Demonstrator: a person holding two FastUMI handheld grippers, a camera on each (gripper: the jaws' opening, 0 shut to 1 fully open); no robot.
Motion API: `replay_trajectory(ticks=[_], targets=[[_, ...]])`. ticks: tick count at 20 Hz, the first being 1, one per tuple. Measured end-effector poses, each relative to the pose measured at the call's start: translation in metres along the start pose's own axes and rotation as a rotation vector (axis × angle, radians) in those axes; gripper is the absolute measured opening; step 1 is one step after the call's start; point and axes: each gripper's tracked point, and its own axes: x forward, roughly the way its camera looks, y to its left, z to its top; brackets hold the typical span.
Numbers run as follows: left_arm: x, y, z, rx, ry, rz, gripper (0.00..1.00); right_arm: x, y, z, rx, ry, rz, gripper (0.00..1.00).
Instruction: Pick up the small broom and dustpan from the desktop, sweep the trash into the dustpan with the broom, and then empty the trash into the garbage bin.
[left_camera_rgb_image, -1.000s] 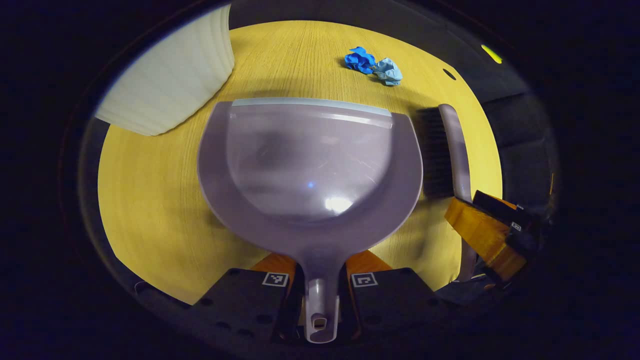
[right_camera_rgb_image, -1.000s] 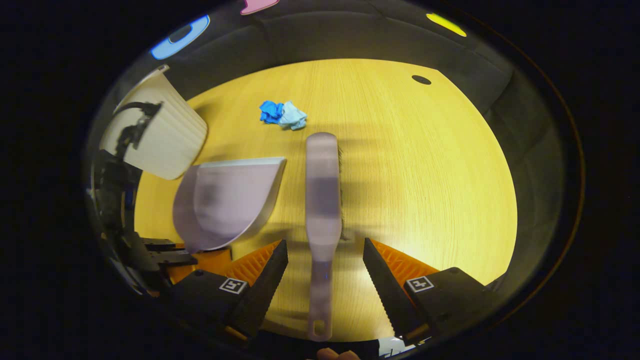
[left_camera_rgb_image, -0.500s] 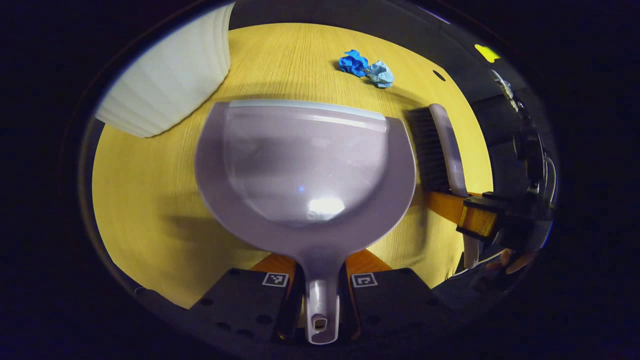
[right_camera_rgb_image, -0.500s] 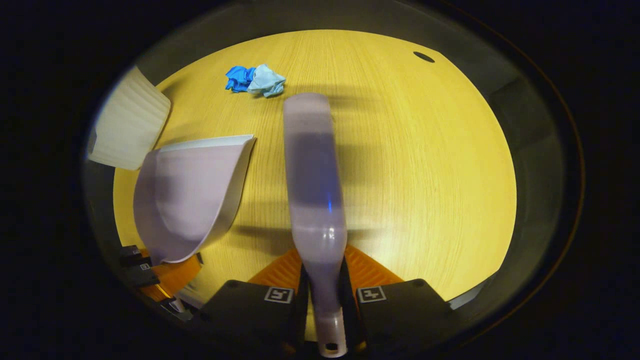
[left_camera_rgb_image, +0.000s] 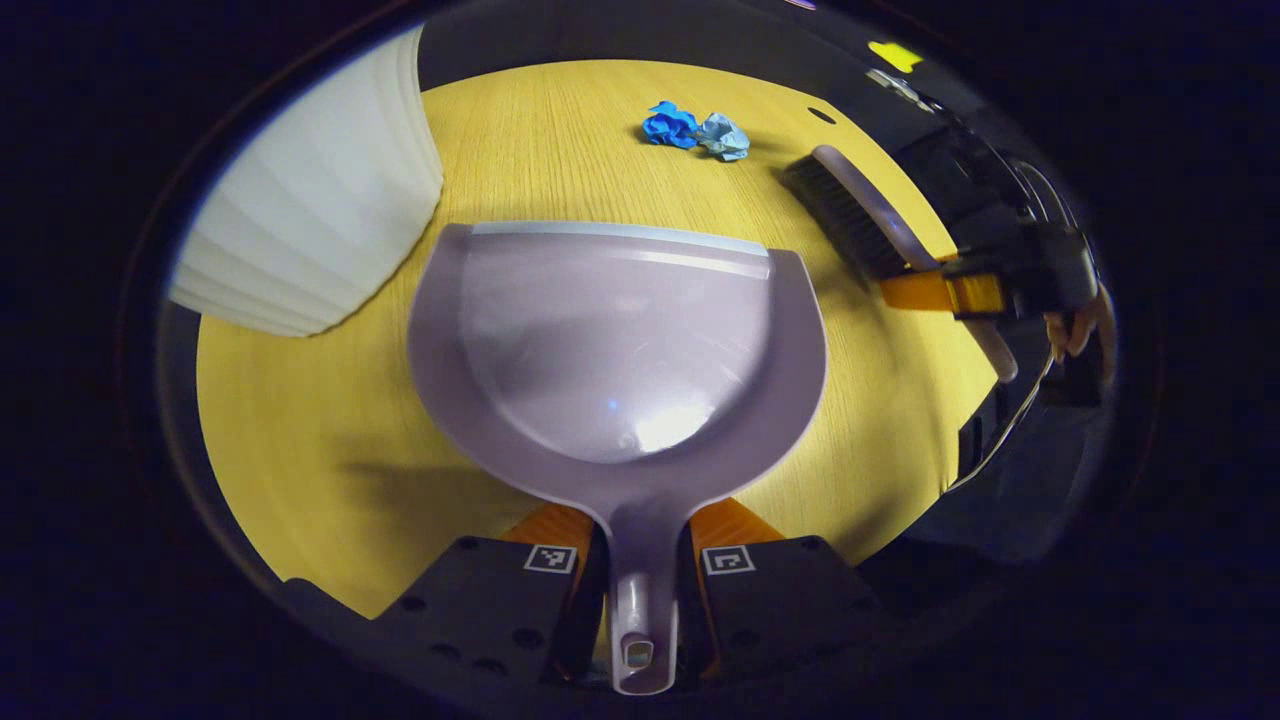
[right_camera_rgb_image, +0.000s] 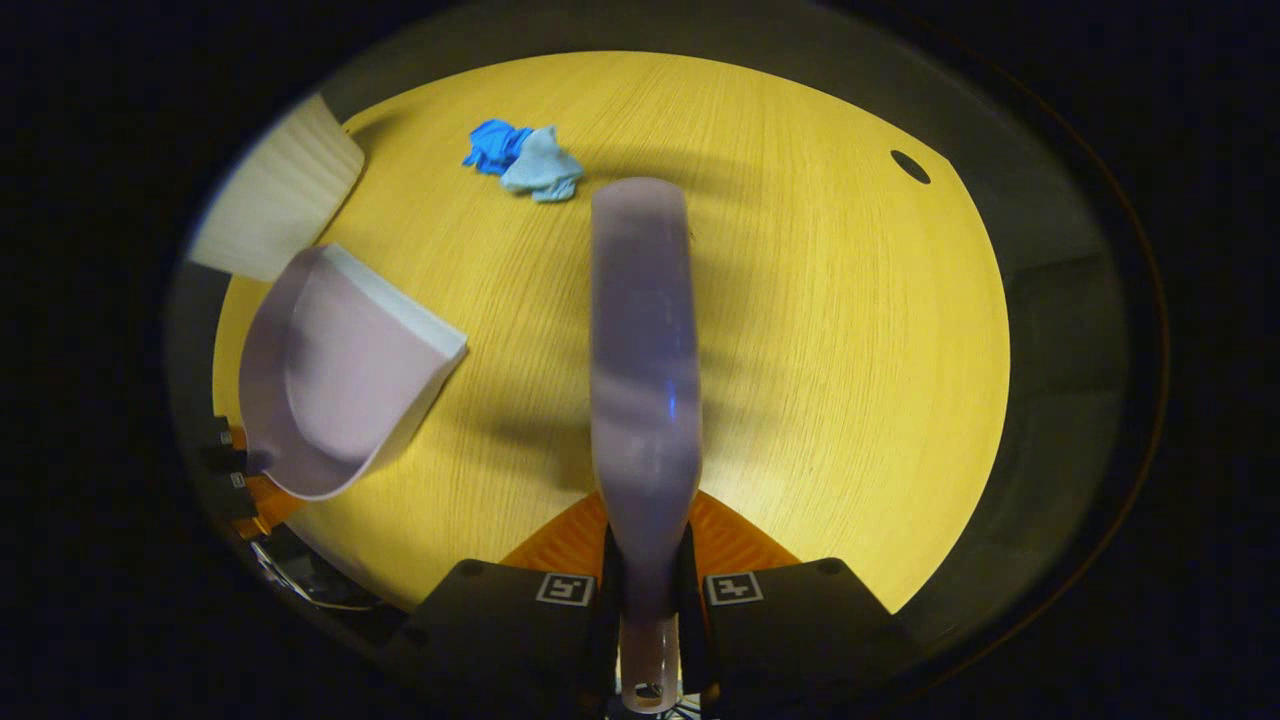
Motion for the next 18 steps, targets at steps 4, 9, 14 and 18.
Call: replay_trajectory(ticks=[4, 9, 14, 18], targets=[[-0.008, 0.017, 0.01, 0.097, 0.054, 0.023, 0.29, -0.009, -0.037, 0.071, -0.174, -0.059, -0.125, 0.26], [-0.007, 0.032, 0.038, 0.203, 0.128, 0.044, 0.29, 0.009, -0.046, 0.148, -0.3, -0.065, -0.16, 0.26], [-0.007, 0.041, 0.063, 0.256, 0.166, 0.074, 0.3, 0.035, -0.036, 0.149, -0.453, 0.009, -0.165, 0.25], [-0.005, 0.049, 0.07, 0.315, 0.193, 0.097, 0.29, 0.032, -0.006, 0.128, -0.597, 0.06, -0.133, 0.25]])
